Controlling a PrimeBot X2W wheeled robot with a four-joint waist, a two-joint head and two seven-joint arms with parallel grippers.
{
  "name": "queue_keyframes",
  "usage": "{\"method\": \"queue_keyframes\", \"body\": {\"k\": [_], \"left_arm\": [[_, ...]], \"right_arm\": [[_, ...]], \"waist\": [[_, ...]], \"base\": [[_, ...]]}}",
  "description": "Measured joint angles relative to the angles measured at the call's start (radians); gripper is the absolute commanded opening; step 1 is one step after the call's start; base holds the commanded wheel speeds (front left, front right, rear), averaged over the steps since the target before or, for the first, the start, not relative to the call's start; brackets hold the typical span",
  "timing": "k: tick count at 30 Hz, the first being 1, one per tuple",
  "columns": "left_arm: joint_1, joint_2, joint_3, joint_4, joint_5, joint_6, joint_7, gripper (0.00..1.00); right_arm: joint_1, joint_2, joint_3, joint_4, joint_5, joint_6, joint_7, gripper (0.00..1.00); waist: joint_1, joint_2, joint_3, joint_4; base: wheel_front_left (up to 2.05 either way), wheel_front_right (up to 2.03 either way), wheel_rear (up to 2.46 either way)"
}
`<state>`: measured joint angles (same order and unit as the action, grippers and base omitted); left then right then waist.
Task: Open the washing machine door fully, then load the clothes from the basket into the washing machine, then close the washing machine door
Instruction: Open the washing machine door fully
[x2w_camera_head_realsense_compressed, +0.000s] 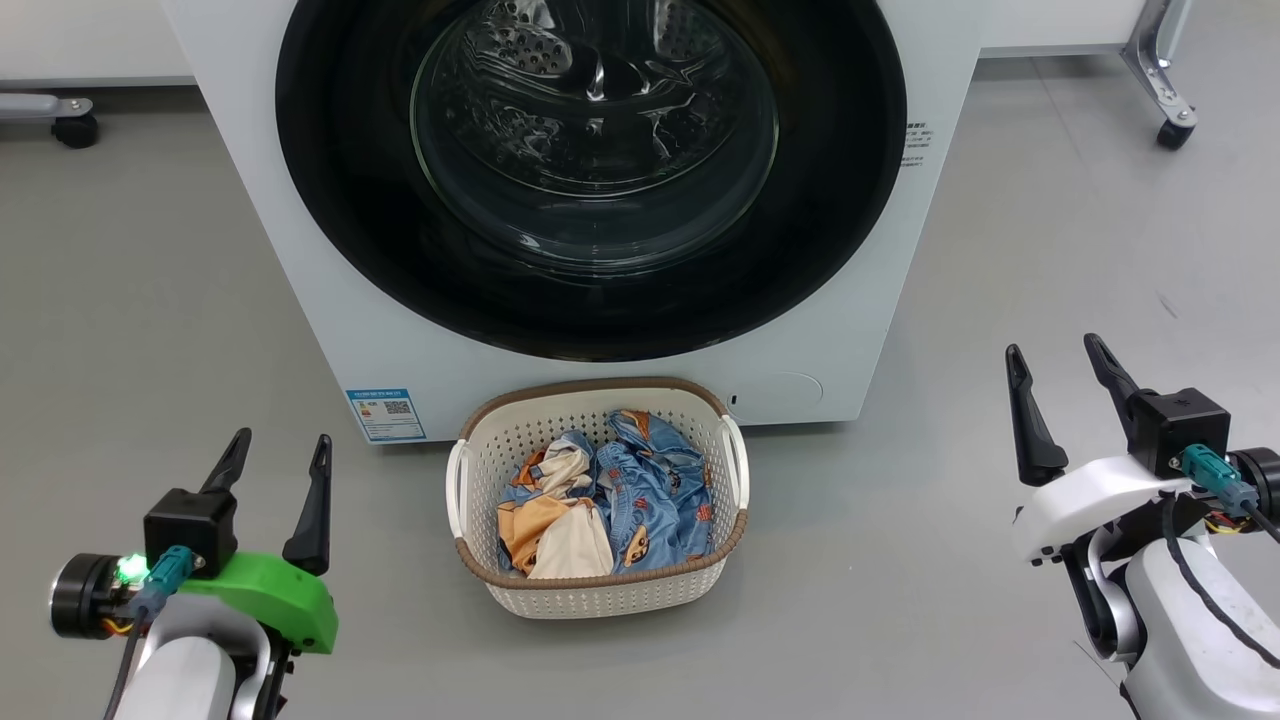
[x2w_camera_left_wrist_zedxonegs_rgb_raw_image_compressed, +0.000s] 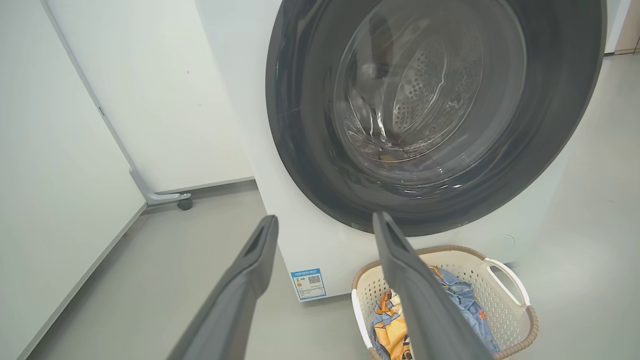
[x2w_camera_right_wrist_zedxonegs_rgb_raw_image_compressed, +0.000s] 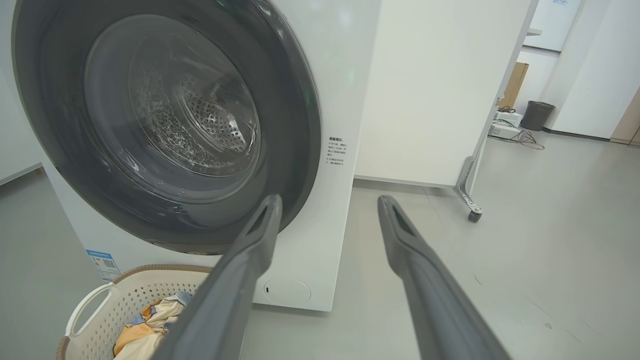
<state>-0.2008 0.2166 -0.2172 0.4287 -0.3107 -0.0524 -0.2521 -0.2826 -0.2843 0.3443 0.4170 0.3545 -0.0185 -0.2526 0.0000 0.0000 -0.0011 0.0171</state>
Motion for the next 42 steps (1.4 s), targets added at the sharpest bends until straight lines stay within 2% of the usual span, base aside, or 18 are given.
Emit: {"method": "queue_keyframes", "body": {"k": [5,28,42], "left_arm": [[0.000,-0.012,0.023,0.018,-0.035,0.000,0.000,1.00],[-0.004,-0.028,0.051,0.050,-0.036,-0.002,0.000,1.00],[-0.007,-0.035,0.060,0.055,-0.032,-0.024,0.000,1.00]], "right_arm": [[0.000,0.000,-0.005,0.001,0.006,0.001,0.000,1.00],[0.002,0.022,-0.028,0.012,0.041,0.018,0.000,1.00],[0.003,0.025,-0.038,0.026,0.050,0.028,0.000,1.00]], "waist": [[0.0000,0.0000,0.002,0.001],[0.0000,0.0000,0.003,0.005],[0.0000,0.0000,0.003,0.006]], "base": [[0.00,0.00,0.00],[0.00,0.00,0.00],[0.00,0.00,0.00]]}}
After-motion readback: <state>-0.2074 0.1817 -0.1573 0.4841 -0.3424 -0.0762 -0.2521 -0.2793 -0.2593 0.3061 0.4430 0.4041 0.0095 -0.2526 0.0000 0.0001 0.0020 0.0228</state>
